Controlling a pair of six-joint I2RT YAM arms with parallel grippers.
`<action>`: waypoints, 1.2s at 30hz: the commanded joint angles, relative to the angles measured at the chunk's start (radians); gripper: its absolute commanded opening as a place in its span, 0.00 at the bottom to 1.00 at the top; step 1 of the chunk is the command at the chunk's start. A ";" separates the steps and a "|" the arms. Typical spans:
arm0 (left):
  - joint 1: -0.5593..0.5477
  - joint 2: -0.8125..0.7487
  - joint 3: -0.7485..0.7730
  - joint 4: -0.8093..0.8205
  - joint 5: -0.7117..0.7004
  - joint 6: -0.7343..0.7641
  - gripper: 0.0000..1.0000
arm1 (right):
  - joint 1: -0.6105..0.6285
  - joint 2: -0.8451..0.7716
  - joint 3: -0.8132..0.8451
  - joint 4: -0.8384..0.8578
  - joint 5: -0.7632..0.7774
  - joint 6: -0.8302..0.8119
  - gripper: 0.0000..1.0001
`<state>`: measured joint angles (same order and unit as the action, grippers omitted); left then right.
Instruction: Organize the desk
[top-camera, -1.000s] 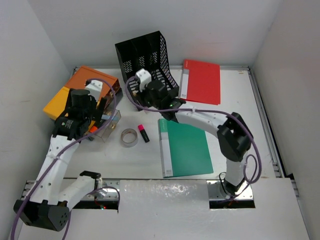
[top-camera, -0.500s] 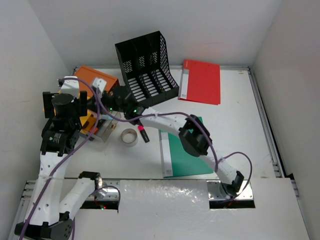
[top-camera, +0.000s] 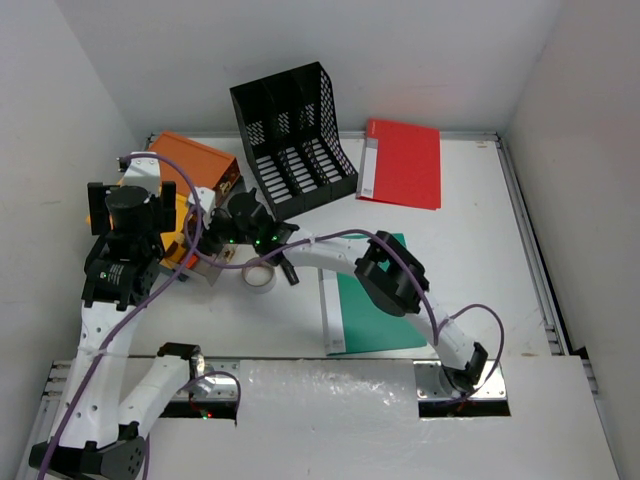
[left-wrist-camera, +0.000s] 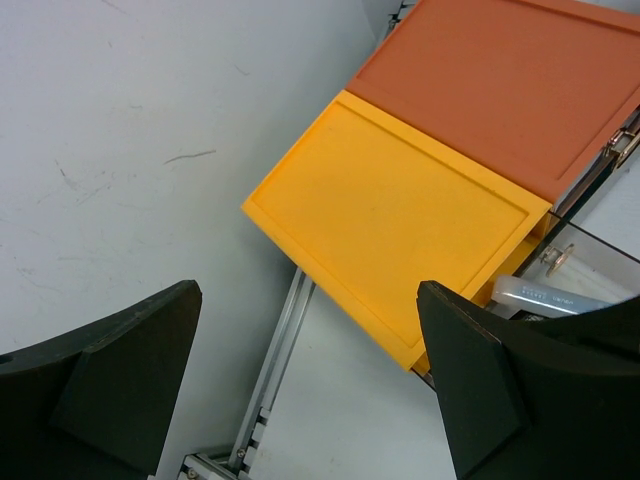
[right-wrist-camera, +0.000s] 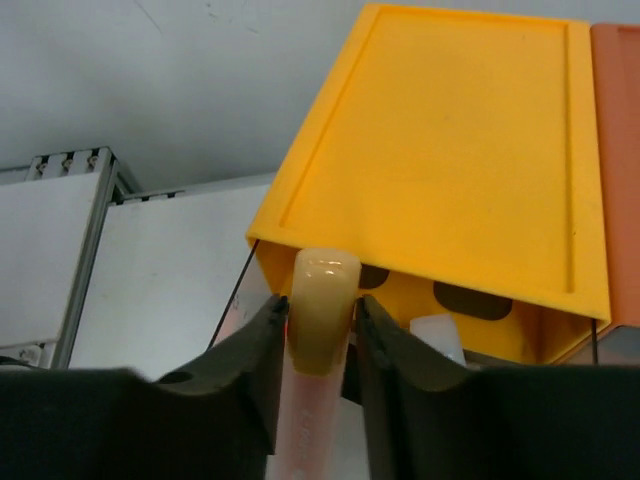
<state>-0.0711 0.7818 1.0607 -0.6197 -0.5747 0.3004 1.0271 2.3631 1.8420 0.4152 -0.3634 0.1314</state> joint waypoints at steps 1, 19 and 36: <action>0.007 -0.006 0.027 0.040 0.007 -0.004 0.88 | 0.001 -0.074 0.017 0.001 -0.016 -0.027 0.35; 0.007 -0.006 0.004 0.044 0.010 0.000 0.88 | -0.142 -0.495 -0.467 -0.320 0.271 0.184 0.42; 0.008 -0.004 -0.013 0.040 0.029 0.002 0.88 | -0.173 -0.344 -0.641 -0.352 0.296 0.246 0.56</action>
<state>-0.0711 0.7853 1.0565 -0.6193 -0.5537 0.3016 0.8570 1.9858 1.1503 0.0265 -0.0780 0.3630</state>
